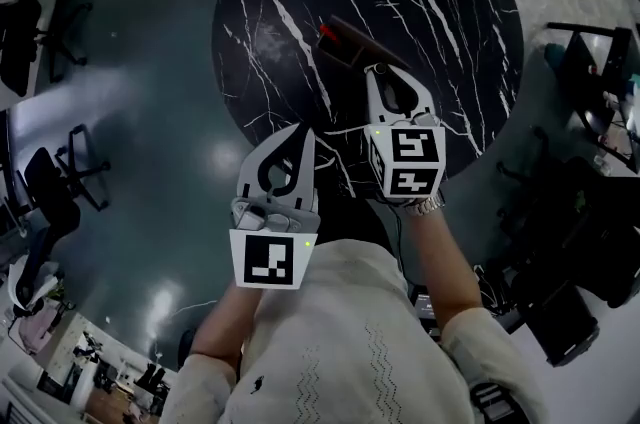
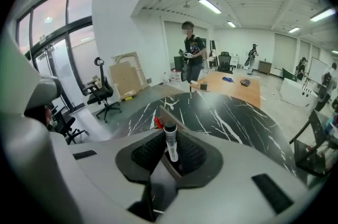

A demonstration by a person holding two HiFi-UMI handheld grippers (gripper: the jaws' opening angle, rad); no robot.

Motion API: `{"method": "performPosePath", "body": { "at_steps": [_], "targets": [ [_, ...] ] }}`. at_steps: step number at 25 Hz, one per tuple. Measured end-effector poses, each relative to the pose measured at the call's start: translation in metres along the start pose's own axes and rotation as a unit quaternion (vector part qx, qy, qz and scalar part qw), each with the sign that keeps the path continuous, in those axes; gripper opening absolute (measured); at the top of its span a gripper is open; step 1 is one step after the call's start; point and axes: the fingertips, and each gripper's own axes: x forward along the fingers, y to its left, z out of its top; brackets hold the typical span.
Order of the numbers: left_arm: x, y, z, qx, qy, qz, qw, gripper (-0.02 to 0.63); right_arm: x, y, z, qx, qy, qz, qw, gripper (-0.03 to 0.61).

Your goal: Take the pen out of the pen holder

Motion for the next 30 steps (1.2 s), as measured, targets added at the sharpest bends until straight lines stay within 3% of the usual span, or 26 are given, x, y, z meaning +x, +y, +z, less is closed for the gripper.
{"method": "performPosePath", "body": {
  "at_steps": [4,8,19,24,30],
  "targets": [
    [-0.022,-0.014,0.009,0.021,-0.019,-0.016,0.9995,0.011,-0.046,0.003,0.020,0.028,-0.042,0.006,0.999,0.083],
    [-0.051,-0.028,0.007,0.001,-0.043,-0.023,0.9988,0.011,-0.098,0.014,0.030,0.049,-0.086,-0.003,0.995,0.083],
    [-0.158,-0.037,-0.003,0.021,-0.091,-0.049,0.9945,0.011,-0.219,0.090,-0.013,0.100,-0.140,-0.014,0.985,0.083],
    [-0.216,-0.058,-0.026,0.032,-0.097,-0.077,0.9918,0.011,-0.272,0.141,-0.039,0.079,-0.147,-0.017,0.986,0.083],
    [-0.269,-0.083,-0.044,0.039,-0.097,-0.100,0.9895,0.011,-0.318,0.200,-0.067,0.040,-0.148,0.016,0.988,0.083]
  ]
}}
